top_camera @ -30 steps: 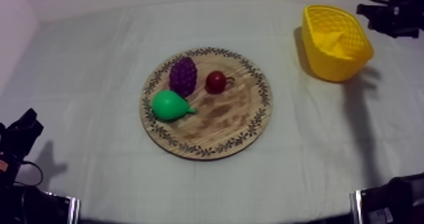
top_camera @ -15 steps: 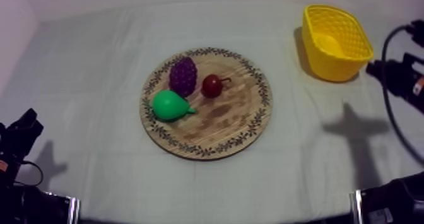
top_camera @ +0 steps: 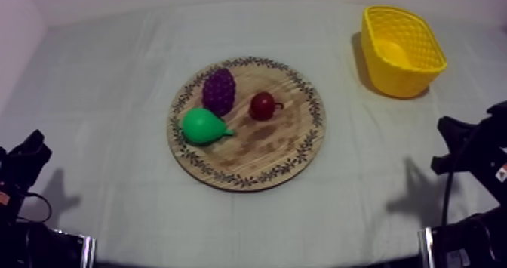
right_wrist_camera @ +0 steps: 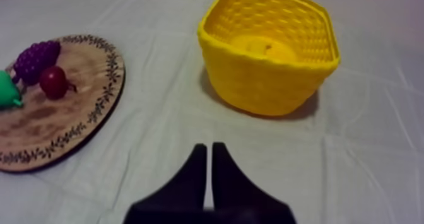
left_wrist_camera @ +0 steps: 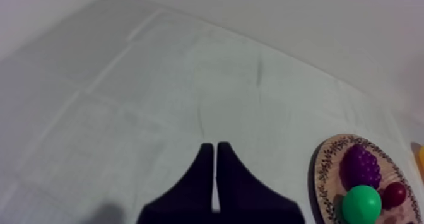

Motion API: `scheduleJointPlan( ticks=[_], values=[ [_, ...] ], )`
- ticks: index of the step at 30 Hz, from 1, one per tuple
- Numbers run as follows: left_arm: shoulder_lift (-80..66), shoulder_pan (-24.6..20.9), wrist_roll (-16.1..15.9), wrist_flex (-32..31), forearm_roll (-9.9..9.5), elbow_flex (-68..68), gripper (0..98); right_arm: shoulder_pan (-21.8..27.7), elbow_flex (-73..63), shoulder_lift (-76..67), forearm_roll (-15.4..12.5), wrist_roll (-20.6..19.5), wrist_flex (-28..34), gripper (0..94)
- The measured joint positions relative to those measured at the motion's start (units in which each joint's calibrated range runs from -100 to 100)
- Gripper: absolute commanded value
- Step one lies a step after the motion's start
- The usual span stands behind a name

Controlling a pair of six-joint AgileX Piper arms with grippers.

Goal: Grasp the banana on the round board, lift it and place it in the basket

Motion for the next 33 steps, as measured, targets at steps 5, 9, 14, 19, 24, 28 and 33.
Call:
scheduleJointPlan(
  ticks=[5,9,14,19,24,28,33],
  values=[
    [0.0,0.0,0.0,0.0,0.0,0.0,0.1,-0.18,0.03,-7.49,3.74,-1.04,8.93,0.3],
    [0.0,0.0,0.0,0.0,0.0,0.0,0.1,0.34,0.03,-11.31,3.88,-4.21,13.03,0.4],
    [0.0,0.0,0.0,0.0,0.0,0.0,0.1,1.09,0.03,-12.22,4.11,-4.47,13.99,0.3],
    [0.0,0.0,0.0,0.0,0.0,0.0,0.1,1.09,0.03,-12.28,4.13,-1.27,14.19,0.3],
    [0.0,0.0,0.0,0.0,0.0,0.0,0.1,1.09,-0.03,-12.28,4.13,-0.61,14.19,0.3],
    [0.0,0.0,0.0,0.0,0.0,0.0,0.1,1.09,-0.03,-12.28,4.13,-0.44,14.19,0.3],
    [0.0,0.0,0.0,0.0,0.0,0.0,0.1,1.09,-0.03,-12.28,4.13,-0.4,14.19,0.3]
  ],
)
